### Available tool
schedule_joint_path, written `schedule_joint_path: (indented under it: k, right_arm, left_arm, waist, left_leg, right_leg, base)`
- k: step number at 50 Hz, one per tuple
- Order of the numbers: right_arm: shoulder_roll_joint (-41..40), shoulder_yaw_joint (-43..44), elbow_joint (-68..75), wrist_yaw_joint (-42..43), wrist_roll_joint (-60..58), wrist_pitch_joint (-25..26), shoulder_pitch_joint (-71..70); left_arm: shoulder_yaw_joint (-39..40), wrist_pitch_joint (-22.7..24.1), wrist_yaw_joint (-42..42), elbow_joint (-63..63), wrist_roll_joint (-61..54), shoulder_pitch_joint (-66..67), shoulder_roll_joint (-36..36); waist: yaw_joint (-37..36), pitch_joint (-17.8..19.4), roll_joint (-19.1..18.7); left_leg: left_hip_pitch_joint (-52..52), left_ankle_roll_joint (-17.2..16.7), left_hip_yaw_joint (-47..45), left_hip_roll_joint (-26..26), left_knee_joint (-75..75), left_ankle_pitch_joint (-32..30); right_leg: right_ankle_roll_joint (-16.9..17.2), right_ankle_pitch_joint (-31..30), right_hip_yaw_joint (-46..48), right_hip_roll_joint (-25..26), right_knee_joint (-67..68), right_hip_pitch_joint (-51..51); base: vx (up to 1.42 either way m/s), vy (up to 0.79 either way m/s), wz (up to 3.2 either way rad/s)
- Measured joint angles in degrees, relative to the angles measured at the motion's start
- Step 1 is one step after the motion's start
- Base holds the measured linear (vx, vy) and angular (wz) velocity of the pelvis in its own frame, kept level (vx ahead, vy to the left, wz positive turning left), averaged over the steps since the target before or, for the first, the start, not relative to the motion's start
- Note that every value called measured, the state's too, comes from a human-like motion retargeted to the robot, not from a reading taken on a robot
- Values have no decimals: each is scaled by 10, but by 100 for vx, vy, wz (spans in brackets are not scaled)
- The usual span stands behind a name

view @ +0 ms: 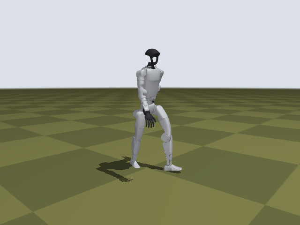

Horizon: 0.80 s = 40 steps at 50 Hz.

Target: Walk run

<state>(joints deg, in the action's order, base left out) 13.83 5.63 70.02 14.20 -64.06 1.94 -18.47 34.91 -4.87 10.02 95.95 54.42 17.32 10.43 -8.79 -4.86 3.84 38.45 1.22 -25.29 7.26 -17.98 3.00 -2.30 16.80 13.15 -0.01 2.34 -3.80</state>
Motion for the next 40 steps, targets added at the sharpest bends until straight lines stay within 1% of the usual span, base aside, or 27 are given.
schedule_joint_path:
  k: [2, 4, 5, 6, 7, 8, 9, 10, 11, 12, 13, 15, 17, 18, 19, 20, 21, 25, 28, 30, 31, 33, 35, 37, 38, 39, 40]
  right_arm:
    - [7, 3, -38, 14, 14, -3, -17]
    - [-2, 7, -70, 38, 42, 0, -13]
    - [-11, 10, -85, 52, 59, 2, -4]
    - [-20, 17, -93, 64, 78, -4, 14]
    - [-30, 26, -99, 73, 93, -12, 34]
    - [-39, 38, -100, 76, 101, -28, 56]
    - [-51, 40, -95, 74, 101, -37, 76]
    - [-63, 37, -86, 70, 97, -43, 95]
    - [-73, 28, -65, 62, 84, -33, 110]
    - [-80, 21, -40, 55, 70, -23, 123]
    - [-80, 15, -8, 47, 54, -10, 133]
    - [-75, 4, 53, 45, 18, 8, 150]
    - [-71, 12, 108, 51, -14, 15, 167]
    - [-69, 20, 132, 52, -25, 19, 176]
    - [-66, 28, 151, 51, -28, 24, 189]
    - [-64, 35, 169, 49, -28, 29, 203]
    - [-59, 42, 184, 43, -22, 35, 219]
    - [-39, 68, 238, 17, -1, 56, 277]
    - [-35, 96, 271, -10, 4, 78, 300]
    - [-38, 118, 274, -34, 11, 87, 324]
    - [-40, 128, 274, -46, 20, 87, 336]
    - [-44, 146, 274, -57, 40, 90, 354]
    - [-49, 153, 274, -49, 59, 83, 364]
    - [-63, 156, 274, -9, 104, 63, 353]
    - [-74, 169, 274, 20, 135, 59, 340]
    - [-80, 172, 274, 36, 165, 47, 325]
    - [-84, 169, 274, 47, 194, 31, 309]
  left_arm:
    - [21, -6, 0, 11, -13, 3, -2]
    - [22, -23, 24, 15, -20, 1, 4]
    - [18, -35, 40, 15, -20, -2, 10]
    - [11, -42, 47, 15, -11, -7, 16]
    - [3, -47, 52, 13, -2, -14, 20]
    - [-7, -47, 53, 8, 9, -23, 22]
    - [-12, -45, 50, -2, 16, -32, 19]
    - [-15, -42, 46, -15, 22, -41, 14]
    - [-21, -37, 46, -30, 23, -48, 8]
    - [-29, -30, 47, -44, 21, -55, 4]
    - [-42, -21, 50, -55, 14, -64, 4]
    - [-53, -7, 45, -58, -11, -99, 9]
    - [-36, -17, 26, -57, -35, -154, 19]
    - [-27, -24, 18, -62, -49, -183, 24]
    - [-22, -23, 16, -73, -65, -209, 27]
    - [-20, -19, 17, -86, -83, -235, 30]
    - [-24, -8, 25, -107, -100, -257, 34]
    - [-75, 46, 48, -212, -172, -329, 64]
    - [-121, 101, 32, -306, -205, -366, 103]
    - [-143, 140, 11, -363, -206, -378, 120]
    - [-155, 156, -3, -387, -207, -375, 120]
    - [-169, 184, -33, -423, -201, -357, 111]
    - [-164, 199, -44, -439, -189, -329, 99]
    - [-139, 202, -32, -446, -148, -281, 71]
    - [-134, 195, -24, -435, -121, -254, 51]
    - [-131, 183, -18, -415, -96, -235, 37]
    - [-128, 169, -11, -389, -72, -220, 25]
  waist:
    - [-10, -3, 10]
    - [-8, -10, 12]
    - [-6, -14, 12]
    - [-13, -20, 12]
    - [-24, -25, 13]
    - [-42, -27, 15]
    - [-55, -27, 17]
    - [-65, -27, 20]
    - [-48, -30, 9]
    - [-32, -32, -4]
    - [-16, -33, -19]
    - [8, -24, -39]
    - [53, -11, -33]
    - [78, -6, -24]
    - [100, -2, -20]
    - [122, 2, -19]
    - [136, 3, -20]
    - [185, 2, -18]
    - [208, 8, -22]
    - [207, 2, -19]
    - [202, -4, -18]
    - [193, -23, -20]
    - [197, -33, -18]
    - [228, -20, -7]
    - [225, -20, 8]
    - [213, -21, 30]
    - [198, -22, 56]
  left_leg:
    - [32, -20, 18, -14, 65, 4]
    - [42, 4, 23, -32, 63, 22]
    - [44, 25, 39, -37, 42, 21]
    - [39, 32, 34, -39, 22, 11]
    - [33, 33, 33, -35, 3, -3]
    - [27, 22, 42, -18, -11, -28]
    - [26, 21, 63, -6, -38, -27]
    - [27, 26, 89, 3, -73, -12]
    - [2, 25, 109, 4, -81, 15]
    - [-27, 27, 113, 11, -83, 39]
    - [-62, 31, 83, 28, -76, 54]
    - [-134, 22, 43, 50, -49, 72]
    - [-200, 15, 44, 11, 11, 70]
    - [-230, 15, 50, -17, 47, 63]
    - [-256, 15, 59, -36, 74, 59]
    - [-279, 14, 70, -50, 96, 57]
    - [-299, 14, 78, -60, 109, 61]
    - [-374, -7, 104, -90, 145, 91]
    - [-422, -29, 118, -96, 154, 120]
    - [-445, -46, 123, -104, 151, 132]
    - [-453, -59, 128, -109, 144, 124]
    - [-464, -91, 138, -118, 125, 82]
    - [-476, -123, 152, -133, 100, 10]
    - [-489, -120, 78, -111, 20, -143]
    - [-472, -112, 43, -105, -58, -219]
    - [-458, -93, 7, -107, -126, -257]
    - [-444, -67, -29, -113, -190, -275]
  right_leg:
    - [22, 9, -7, -10, 6, -20]
    - [55, 0, -7, -9, 18, -42]
    - [72, -12, -8, -7, 27, -53]
    - [85, -37, -13, -1, 43, -61]
    - [94, -72, -12, 3, 62, -68]
    - [93, -128, 1, 1, 88, -71]
    - [89, -196, 14, -12, 131, -65]
    - [83, -270, 29, -31, 180, -53]
    - [83, -321, 59, -33, 241, -40]
    - [79, -355, 82, -33, 299, -25]
    - [65, -353, 94, -33, 351, -7]
    - [23, -268, 118, -63, 462, 48]
    - [34, -218, 109, -96, 534, 139]
    - [49, -201, 96, -109, 553, 188]
    - [59, -189, 84, -109, 546, 229]
    - [66, -179, 72, -103, 527, 266]
    - [63, -164, 72, -106, 489, 293]
    - [21, -105, 91, -132, 282, 384]
    - [11, -102, 85, -104, 112, 427]
    - [19, -82, 89, -94, 75, 459]
    - [6, -80, 87, -94, 96, 468]
    - [-39, -92, 94, -94, 153, 477]
    - [-49, -144, 141, -106, 175, 458]
    - [-44, -121, 67, -144, 255, 448]
    - [-37, -91, 46, -162, 264, 416]
    - [-36, -69, 35, -175, 260, 384]
    - [-37, -53, 29, -185, 248, 352]
  base:
    - [120, 30, -25]
    - [117, 22, 20]
    - [128, 17, 18]
    - [134, 15, -5]
    - [130, 11, -51]
    - [124, 8, -96]
    - [124, 8, -136]
    - [145, 10, -93]
    - [157, 13, -36]
    - [158, 16, 28]
    - [129, 17, 14]
    - [92, 14, -1]
    - [92, 15, 73]
    - [93, 14, 126]
    - [91, 12, 139]
    - [119, 11, 123]
    - [138, 10, 107]
    - [116, 2, 74]
    - [100, -8, 44]
    - [115, -13, 20]
    - [127, -11, 17]
    - [144, -13, 8]
    - [151, -19, 26]
    - [126, -10, 80]
    - [133, -11, 24]
    - [134, -17, -28]
    - [119, -25, -3]
